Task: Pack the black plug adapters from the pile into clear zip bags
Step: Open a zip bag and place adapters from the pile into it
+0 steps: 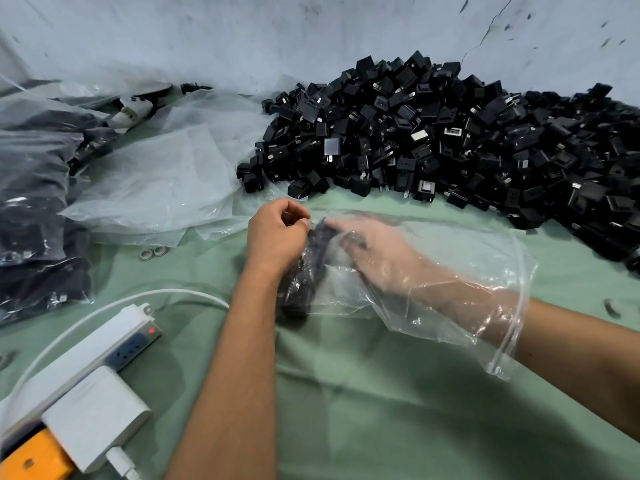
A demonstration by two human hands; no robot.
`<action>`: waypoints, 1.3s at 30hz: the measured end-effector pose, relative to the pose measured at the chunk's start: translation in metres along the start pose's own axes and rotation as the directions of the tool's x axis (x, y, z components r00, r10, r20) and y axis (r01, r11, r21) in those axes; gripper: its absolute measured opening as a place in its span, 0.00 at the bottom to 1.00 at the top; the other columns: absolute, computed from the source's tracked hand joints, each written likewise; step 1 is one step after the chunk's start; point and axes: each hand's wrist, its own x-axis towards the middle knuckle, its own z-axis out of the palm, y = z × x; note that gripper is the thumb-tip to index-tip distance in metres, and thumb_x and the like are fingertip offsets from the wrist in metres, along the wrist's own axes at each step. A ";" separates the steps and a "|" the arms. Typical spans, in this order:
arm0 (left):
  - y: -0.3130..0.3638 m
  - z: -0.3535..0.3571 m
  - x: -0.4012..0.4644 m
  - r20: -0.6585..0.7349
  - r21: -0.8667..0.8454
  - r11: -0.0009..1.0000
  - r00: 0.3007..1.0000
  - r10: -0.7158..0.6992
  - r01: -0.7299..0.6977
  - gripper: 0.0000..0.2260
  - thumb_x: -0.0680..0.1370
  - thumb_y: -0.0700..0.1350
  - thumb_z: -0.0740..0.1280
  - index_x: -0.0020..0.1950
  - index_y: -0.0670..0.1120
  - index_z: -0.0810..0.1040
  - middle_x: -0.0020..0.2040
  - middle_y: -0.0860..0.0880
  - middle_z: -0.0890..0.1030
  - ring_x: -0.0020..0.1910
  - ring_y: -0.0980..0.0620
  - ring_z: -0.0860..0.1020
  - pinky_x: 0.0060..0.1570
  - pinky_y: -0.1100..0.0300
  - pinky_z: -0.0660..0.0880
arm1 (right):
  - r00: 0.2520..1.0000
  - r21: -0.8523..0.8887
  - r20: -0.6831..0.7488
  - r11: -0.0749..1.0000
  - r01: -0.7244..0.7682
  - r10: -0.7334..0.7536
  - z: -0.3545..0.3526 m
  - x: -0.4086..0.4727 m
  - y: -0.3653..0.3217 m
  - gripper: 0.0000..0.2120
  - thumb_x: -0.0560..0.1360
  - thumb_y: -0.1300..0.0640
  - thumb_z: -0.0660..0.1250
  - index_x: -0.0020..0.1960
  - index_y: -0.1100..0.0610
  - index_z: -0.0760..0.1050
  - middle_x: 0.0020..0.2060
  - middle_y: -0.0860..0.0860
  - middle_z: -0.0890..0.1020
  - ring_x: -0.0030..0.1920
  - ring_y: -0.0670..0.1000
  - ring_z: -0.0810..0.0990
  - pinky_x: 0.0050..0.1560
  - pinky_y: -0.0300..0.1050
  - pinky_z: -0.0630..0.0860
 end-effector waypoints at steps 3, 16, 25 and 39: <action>0.001 0.000 0.000 -0.017 -0.005 1.000 1.000 -0.010 0.010 0.11 0.79 0.36 0.70 0.43 0.51 0.81 0.40 0.54 0.82 0.39 0.58 0.79 0.32 0.73 0.70 | 0.997 -0.058 0.023 0.995 0.079 -0.078 -0.004 -0.003 0.001 0.24 0.83 0.67 0.57 0.78 0.55 0.69 0.68 0.60 0.77 0.68 0.62 0.75 0.69 0.58 0.71; -0.001 0.001 0.002 -0.078 -0.021 0.999 0.997 -0.026 0.024 0.07 0.79 0.39 0.70 0.51 0.51 0.83 0.48 0.54 0.82 0.48 0.55 0.81 0.53 0.50 0.82 | 0.992 0.045 -0.037 0.992 0.119 -0.117 -0.001 0.002 0.009 0.24 0.83 0.68 0.60 0.75 0.51 0.72 0.70 0.53 0.78 0.71 0.56 0.75 0.72 0.47 0.69; -0.002 0.003 0.002 -0.072 -0.019 1.000 0.997 -0.002 0.000 0.09 0.79 0.40 0.70 0.47 0.55 0.85 0.46 0.55 0.85 0.31 0.62 0.77 0.33 0.61 0.76 | 0.984 0.237 -0.163 0.966 0.106 -0.068 0.007 -0.008 0.013 0.10 0.81 0.63 0.68 0.61 0.61 0.83 0.54 0.58 0.86 0.50 0.58 0.85 0.47 0.36 0.80; 0.001 0.009 -0.001 0.026 0.105 0.960 0.965 0.259 -0.260 0.12 0.80 0.38 0.68 0.49 0.55 0.85 0.53 0.57 0.84 0.60 0.49 0.75 0.64 0.51 0.72 | 0.983 0.193 0.045 0.967 0.167 -0.178 -0.007 -0.008 0.003 0.04 0.80 0.63 0.70 0.52 0.61 0.83 0.44 0.53 0.84 0.44 0.53 0.82 0.52 0.47 0.80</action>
